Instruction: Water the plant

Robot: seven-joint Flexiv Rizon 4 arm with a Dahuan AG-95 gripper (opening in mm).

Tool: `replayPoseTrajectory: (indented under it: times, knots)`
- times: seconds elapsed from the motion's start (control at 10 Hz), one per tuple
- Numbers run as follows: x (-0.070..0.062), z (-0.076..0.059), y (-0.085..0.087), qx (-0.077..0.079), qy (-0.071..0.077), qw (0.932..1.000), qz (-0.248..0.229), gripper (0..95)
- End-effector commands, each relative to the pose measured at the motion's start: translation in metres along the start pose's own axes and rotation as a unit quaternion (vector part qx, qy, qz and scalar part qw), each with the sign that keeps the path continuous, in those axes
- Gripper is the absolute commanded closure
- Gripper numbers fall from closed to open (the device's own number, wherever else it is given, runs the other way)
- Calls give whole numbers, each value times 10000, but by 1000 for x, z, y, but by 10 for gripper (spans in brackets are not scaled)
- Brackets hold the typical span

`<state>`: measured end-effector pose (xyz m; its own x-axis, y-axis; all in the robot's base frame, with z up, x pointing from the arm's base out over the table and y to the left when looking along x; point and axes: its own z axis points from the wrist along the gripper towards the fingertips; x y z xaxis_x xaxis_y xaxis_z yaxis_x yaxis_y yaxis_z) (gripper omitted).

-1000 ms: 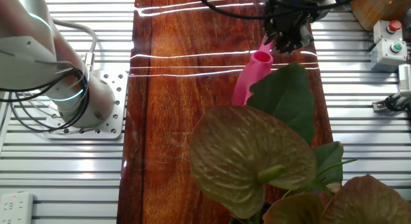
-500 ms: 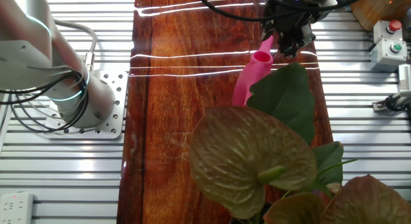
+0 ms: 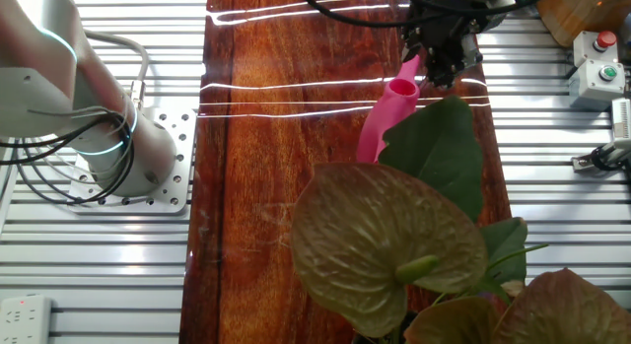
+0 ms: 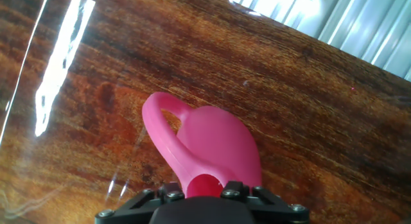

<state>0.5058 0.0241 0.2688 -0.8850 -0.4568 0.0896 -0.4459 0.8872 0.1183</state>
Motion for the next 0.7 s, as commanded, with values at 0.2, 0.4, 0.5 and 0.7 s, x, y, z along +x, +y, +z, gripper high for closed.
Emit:
replayPoseTrajectory:
  times: [0.2, 0.4, 0.5, 0.7]
  knots:
    - [2, 0, 1, -3, 18, 9998, -221, 380]
    - [2, 0, 1, 9, -16, 9994, -359, 380]
    - [2, 0, 1, 19, -51, 9992, -385, 380]
    - [2, 0, 1, 43, -65, 9994, -325, 380]
